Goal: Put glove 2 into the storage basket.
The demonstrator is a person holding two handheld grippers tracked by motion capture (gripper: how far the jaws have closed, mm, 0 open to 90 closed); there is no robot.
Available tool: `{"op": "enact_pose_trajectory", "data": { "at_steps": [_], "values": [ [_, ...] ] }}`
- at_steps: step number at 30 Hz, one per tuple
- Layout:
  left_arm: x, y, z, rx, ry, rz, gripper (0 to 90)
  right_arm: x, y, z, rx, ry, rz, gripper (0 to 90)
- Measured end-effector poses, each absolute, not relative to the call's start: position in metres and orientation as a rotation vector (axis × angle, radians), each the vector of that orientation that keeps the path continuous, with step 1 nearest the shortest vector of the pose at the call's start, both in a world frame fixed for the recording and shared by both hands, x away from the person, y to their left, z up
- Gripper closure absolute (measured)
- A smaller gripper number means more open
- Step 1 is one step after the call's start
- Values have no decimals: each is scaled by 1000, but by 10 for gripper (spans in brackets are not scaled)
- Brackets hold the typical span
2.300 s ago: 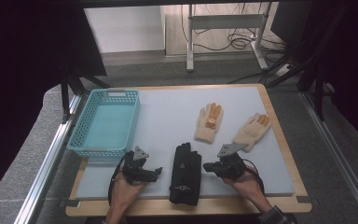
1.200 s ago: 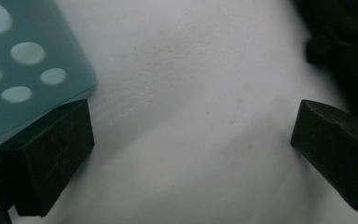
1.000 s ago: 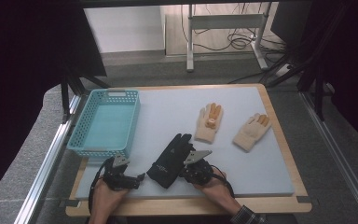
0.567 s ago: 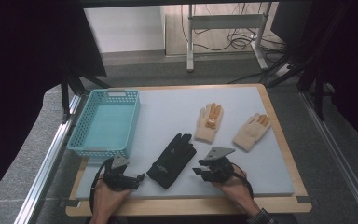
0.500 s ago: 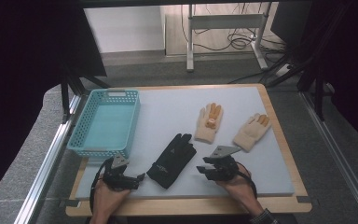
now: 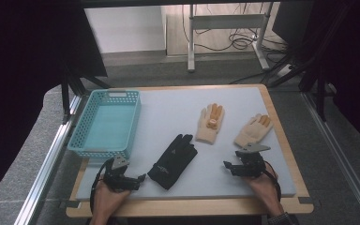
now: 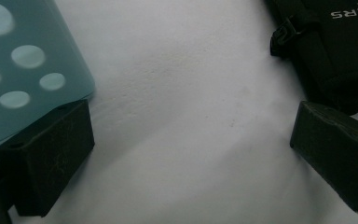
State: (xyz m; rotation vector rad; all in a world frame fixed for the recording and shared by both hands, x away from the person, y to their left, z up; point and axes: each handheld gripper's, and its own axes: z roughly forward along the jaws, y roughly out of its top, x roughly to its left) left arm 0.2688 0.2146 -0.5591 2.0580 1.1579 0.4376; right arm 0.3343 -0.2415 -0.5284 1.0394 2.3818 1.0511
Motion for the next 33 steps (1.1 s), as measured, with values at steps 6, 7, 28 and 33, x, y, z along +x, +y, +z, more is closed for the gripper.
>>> {"op": "enact_pose_trajectory", "data": {
  "at_steps": [6,7,28,33],
  "values": [
    [269,214,-557,2066,1176,433,13,334,-240,-531,1012,2386,1009,255],
    [269,214,-556,2069,1176,433,23,334,-239,-532,1014,2385,1009,250],
    [273,162,-508,2047,1037,253,0,334,-240,-532,1026,2377,1007,230],
    [287,128,-502,2130,986,262,0,334,-240,-532,1027,2377,1009,230]
  ]
}}
